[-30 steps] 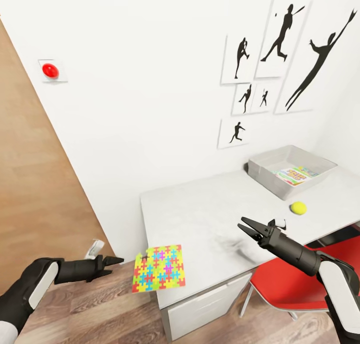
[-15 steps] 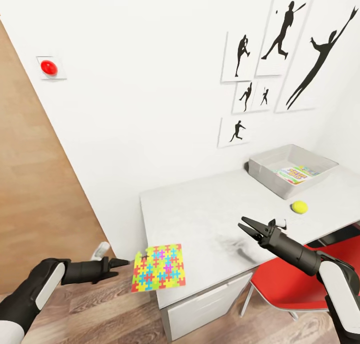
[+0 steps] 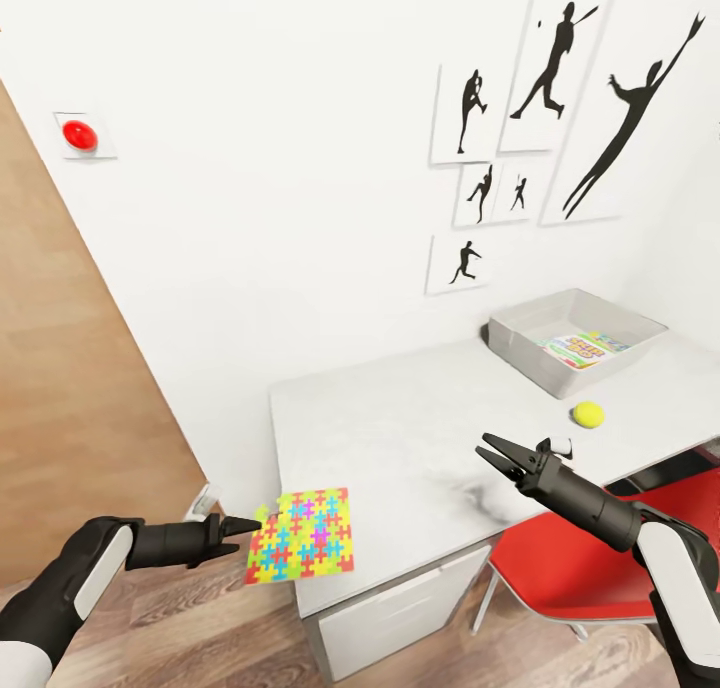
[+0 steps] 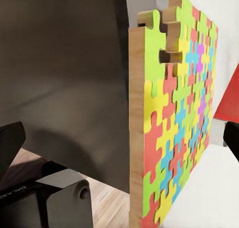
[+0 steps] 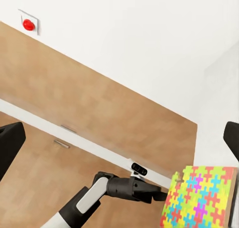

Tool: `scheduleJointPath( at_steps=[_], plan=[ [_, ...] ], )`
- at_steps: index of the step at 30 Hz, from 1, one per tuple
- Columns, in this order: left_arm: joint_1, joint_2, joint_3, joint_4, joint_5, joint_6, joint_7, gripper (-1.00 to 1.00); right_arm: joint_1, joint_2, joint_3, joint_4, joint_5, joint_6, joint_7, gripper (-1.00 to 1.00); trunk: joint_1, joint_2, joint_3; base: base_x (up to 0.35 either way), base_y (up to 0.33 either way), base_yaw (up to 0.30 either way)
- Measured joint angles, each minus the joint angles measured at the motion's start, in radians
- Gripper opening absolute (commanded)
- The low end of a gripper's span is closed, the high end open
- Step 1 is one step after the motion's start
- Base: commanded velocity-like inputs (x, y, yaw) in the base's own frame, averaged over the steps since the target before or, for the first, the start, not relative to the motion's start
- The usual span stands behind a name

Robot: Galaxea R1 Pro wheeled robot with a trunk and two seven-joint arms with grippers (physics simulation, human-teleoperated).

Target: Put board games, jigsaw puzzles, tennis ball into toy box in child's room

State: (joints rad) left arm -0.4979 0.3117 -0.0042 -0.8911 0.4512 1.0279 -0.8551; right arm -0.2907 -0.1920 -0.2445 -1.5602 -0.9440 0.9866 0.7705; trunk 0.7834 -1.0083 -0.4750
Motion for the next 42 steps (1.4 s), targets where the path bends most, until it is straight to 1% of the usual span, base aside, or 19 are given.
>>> scheduleJointPath(
  at_steps=[9,26,27,29,31,33,38,39,40,42],
  plan=[
    [0.000,-0.001,0.000,-0.001,0.001,0.000,0.000,1.00,0.000,0.000,-0.001,0.001,0.000,0.000,0.001,1.00,0.000,0.000,0.000,0.000,-0.191,0.000],
    [0.000,0.001,-0.001,-0.002,0.002,0.000,0.000,1.00,0.000,-0.001,-0.001,0.001,0.000,0.000,0.002,1.00,0.000,0.000,0.000,0.000,-0.015,0.000],
    [0.000,0.001,-0.001,-0.002,0.002,0.001,0.000,-1.00,0.000,-0.001,-0.001,0.001,0.000,0.000,0.002,1.00,0.000,0.000,0.000,0.000,0.000,0.000],
    [0.000,0.001,-0.001,-0.002,0.003,0.001,0.000,-1.00,0.000,-0.001,-0.001,0.001,0.000,0.000,0.002,1.00,0.000,0.000,0.000,0.000,0.000,0.000],
    [0.000,0.001,-0.001,-0.002,0.015,0.008,0.001,-1.00,0.000,-0.001,-0.001,0.002,0.000,0.000,0.002,1.00,0.000,0.000,0.000,0.000,0.000,0.000],
    [0.000,0.001,0.000,-0.002,0.016,0.009,0.001,-1.00,0.000,-0.001,-0.001,0.002,0.000,0.000,0.002,1.00,0.000,0.000,0.000,0.000,0.000,0.000],
    [0.000,0.005,0.011,-0.002,0.028,0.017,-0.002,-1.00,0.000,-0.001,-0.002,0.002,0.000,0.000,0.002,1.00,0.000,0.000,0.000,0.000,0.000,0.000],
    [0.000,0.007,0.013,-0.002,0.031,0.017,-0.012,-1.00,0.000,-0.001,-0.002,0.002,-0.001,0.000,0.002,1.00,-0.004,0.007,0.003,0.000,0.000,0.000],
    [0.000,0.008,0.014,-0.002,0.041,0.017,-0.045,-1.00,0.000,-0.001,-0.002,0.002,-0.001,0.000,0.003,1.00,-0.008,0.014,0.006,0.000,0.000,0.000],
    [0.000,0.010,0.014,-0.002,0.043,0.017,-0.104,-1.00,0.000,-0.001,-0.003,0.002,-0.001,0.000,0.003,1.00,-0.015,0.028,0.012,0.000,0.000,0.000]
  ],
)
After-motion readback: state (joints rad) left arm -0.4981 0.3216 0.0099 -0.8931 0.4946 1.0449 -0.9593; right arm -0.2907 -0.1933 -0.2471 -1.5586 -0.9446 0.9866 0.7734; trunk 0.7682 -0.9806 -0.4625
